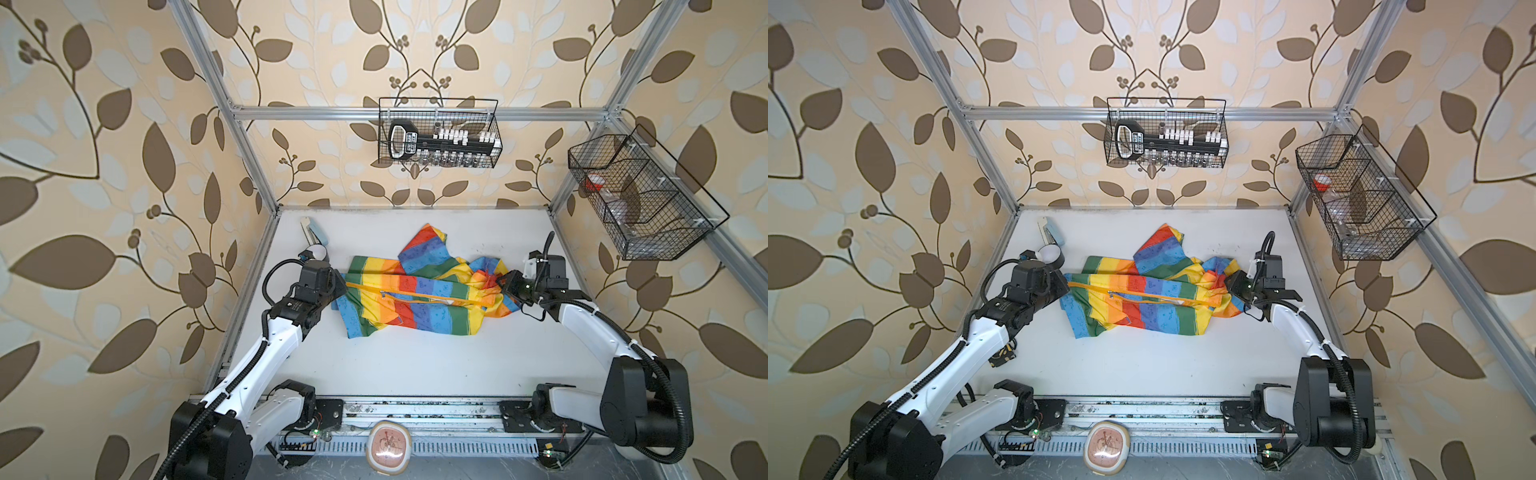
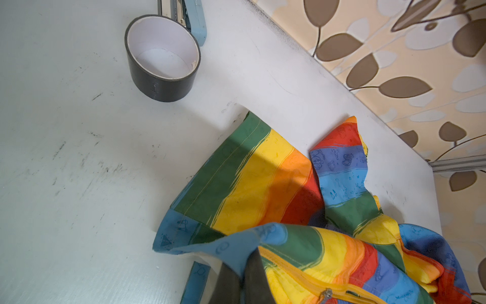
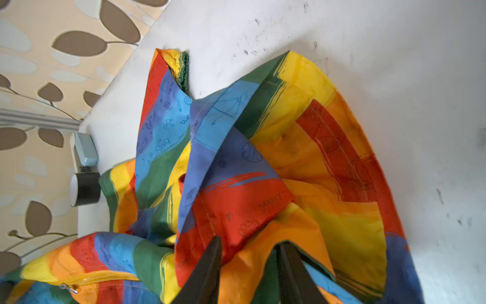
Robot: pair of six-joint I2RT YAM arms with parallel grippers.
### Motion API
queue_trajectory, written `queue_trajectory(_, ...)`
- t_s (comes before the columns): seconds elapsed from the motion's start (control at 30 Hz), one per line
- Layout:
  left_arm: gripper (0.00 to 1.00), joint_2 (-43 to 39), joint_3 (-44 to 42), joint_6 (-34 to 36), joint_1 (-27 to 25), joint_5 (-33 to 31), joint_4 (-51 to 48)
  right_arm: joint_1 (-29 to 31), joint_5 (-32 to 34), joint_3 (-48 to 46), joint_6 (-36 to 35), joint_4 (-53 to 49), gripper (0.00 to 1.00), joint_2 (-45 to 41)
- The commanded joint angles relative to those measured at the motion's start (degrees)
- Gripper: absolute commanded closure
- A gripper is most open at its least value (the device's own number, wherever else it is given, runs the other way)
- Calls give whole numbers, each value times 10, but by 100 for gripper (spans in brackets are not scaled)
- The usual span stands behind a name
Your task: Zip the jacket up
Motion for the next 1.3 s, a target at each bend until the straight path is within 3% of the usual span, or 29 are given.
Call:
queue_trajectory(0.0,100,-10,1,3,7,-1,4,1,-11,9,-5,8,78,8)
queue_trajectory(0.27,100,-7,-1,3,7,-2,3,-29,-101,20,49,43,100,-14)
queue_trajectory(0.4,100,-15,-5,10,7,-5,0,-68,-163,33,121,89,100,3)
queue_trajectory(0.57,100,-32,-15,11,7,-8,-4,-84,-174,42,205,160,100,55)
queue_trajectory(0.67,100,-33,-21,9,7,-1,1,-84,-150,56,222,187,100,104)
queue_trajectory(0.77,100,-27,-23,7,7,13,8,-83,-137,94,195,163,100,161)
queue_trajectory(0.8,100,-25,-23,8,7,16,9,-83,-130,106,179,145,97,174)
queue_trajectory(0.93,100,-24,-21,11,7,17,9,-84,-105,118,127,93,54,176)
queue_trajectory(1.03,100,-24,-23,10,7,15,11,-84,-87,97,105,73,48,144)
queue_trajectory(1.27,100,-22,-19,6,7,15,13,-72,-26,37,36,15,45,30)
